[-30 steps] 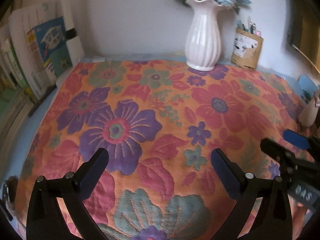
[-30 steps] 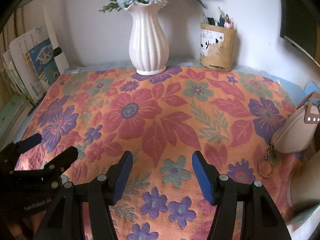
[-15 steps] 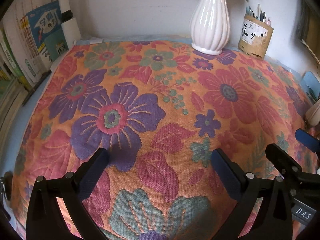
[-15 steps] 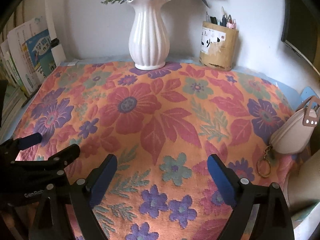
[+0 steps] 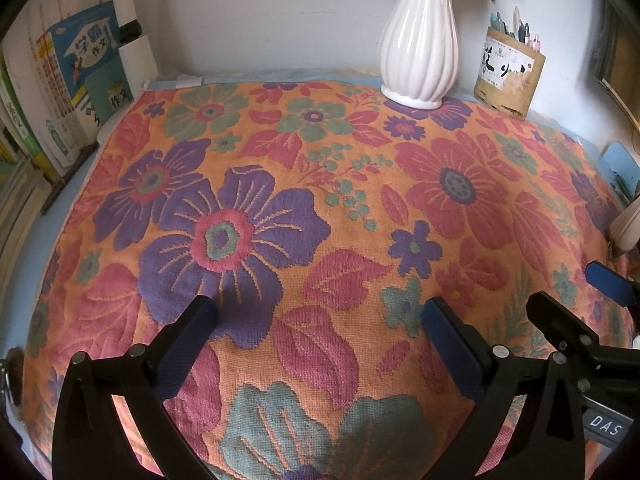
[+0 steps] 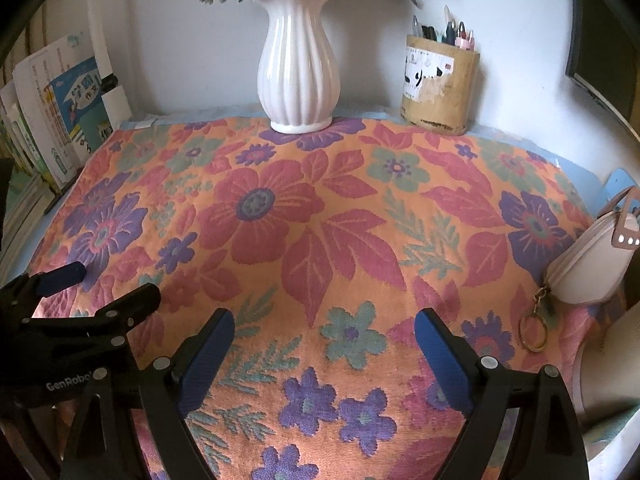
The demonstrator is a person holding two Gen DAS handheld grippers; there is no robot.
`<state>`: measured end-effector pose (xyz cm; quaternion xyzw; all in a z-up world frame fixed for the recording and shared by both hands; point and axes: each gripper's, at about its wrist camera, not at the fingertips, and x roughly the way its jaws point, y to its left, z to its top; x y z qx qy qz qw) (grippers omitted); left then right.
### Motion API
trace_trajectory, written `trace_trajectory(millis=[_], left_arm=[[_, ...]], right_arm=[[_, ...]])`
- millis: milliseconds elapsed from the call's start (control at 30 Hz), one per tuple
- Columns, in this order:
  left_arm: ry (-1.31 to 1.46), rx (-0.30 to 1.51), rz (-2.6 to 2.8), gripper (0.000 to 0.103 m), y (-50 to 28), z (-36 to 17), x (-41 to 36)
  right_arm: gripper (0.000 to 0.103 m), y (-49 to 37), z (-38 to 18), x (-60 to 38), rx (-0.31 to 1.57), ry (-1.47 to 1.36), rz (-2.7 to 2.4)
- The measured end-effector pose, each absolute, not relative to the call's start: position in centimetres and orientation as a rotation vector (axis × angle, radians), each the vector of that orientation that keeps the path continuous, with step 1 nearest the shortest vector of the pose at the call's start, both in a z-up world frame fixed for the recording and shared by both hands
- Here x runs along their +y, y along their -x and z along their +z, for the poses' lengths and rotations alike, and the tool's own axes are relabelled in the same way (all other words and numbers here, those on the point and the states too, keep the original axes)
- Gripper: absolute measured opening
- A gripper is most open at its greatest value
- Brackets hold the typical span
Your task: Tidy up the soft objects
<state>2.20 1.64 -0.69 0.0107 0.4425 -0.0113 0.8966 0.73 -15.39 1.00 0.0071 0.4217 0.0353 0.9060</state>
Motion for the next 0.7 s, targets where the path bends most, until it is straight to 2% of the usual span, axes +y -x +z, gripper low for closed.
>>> trace_trajectory(millis=[500,567,633,700], left_arm=[[-0.029,0.916,-0.023,0.103,-2.36,-0.72,1.68],[-0.029,0.915,-0.023,0.103,-2.36,-0.71,1.65],[-0.033,0.912,-0.022,0.103,-2.46,-0.73,1.61],[-0.031,0.914,-0.024,0.103,-2.60,-0.76,1.74]], right_arm=[[0.091,-1.11,0.61,-15.60,0.906,-0.032,0.067],[0.093,-1.11,0.60,-15.56,0.907,-0.033,0.068],[0.101,-1.27,0.44,-15.60,0.918,-0.033,0.075],[0.103,-1.58,0.17,-15.65,0.937,-0.036,0.080]])
